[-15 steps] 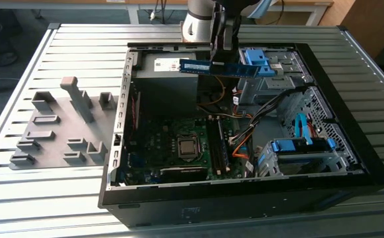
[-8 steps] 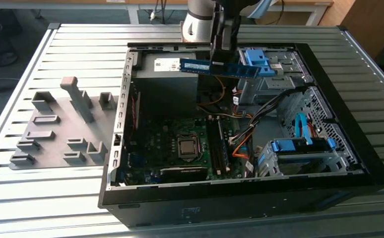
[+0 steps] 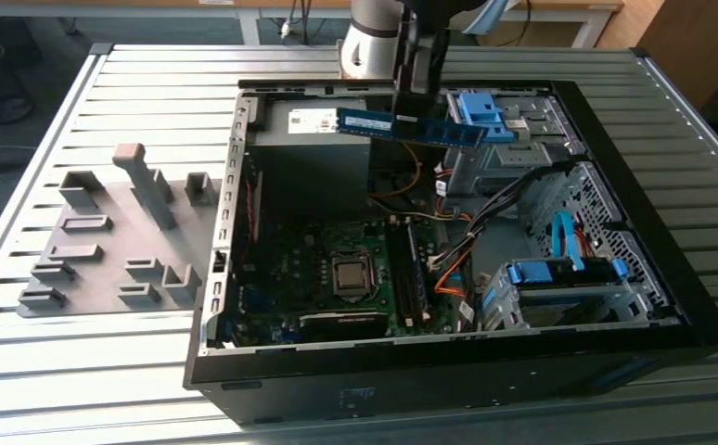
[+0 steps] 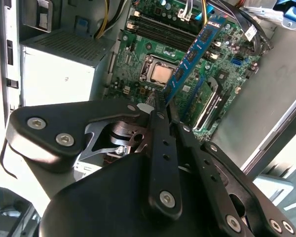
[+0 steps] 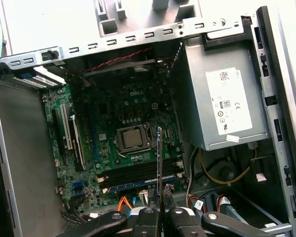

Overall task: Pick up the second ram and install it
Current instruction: 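Insert the second ram into the second slot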

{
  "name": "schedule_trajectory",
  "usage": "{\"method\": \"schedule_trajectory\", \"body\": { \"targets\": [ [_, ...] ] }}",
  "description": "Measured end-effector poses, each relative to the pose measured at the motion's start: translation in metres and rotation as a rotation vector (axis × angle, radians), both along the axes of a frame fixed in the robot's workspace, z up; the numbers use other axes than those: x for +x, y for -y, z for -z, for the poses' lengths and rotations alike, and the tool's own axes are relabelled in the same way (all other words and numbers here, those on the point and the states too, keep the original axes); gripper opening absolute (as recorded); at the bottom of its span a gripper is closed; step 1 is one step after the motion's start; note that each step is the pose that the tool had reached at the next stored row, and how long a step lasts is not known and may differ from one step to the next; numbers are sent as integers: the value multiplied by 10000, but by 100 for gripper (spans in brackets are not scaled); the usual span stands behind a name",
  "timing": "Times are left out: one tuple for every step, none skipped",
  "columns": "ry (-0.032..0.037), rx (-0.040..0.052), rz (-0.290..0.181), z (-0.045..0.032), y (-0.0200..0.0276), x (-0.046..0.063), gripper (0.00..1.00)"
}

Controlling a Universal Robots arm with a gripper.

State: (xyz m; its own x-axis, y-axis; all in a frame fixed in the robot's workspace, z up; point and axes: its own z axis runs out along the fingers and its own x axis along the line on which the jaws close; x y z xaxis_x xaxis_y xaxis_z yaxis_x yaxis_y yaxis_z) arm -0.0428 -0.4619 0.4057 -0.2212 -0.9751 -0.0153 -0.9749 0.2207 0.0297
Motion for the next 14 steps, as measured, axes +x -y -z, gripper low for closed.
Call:
{"method": "schedule_trajectory", "body": {
  "targets": [
    [0, 0, 39, 0, 0, 0, 14],
    [0, 1, 79, 1, 0, 0, 14],
    [0, 0, 124, 1, 0, 0, 14],
    [0, 0, 166, 1, 0, 0, 14],
    [0, 1, 208, 1, 0, 0, 14],
    [0, 1, 249, 2, 0, 0, 14],
    [0, 1, 291, 2, 0, 0, 14],
    [0, 0, 334, 2, 0, 0, 14],
    [0, 0, 379, 2, 0, 0, 14],
    [0, 0, 421, 2, 0, 0, 14],
    [0, 1, 463, 3, 0, 0, 14],
    [0, 0, 505, 3, 0, 0, 14],
    [0, 0, 546, 3, 0, 0, 14],
    [0, 0, 588, 3, 0, 0, 14]
  ]
}}
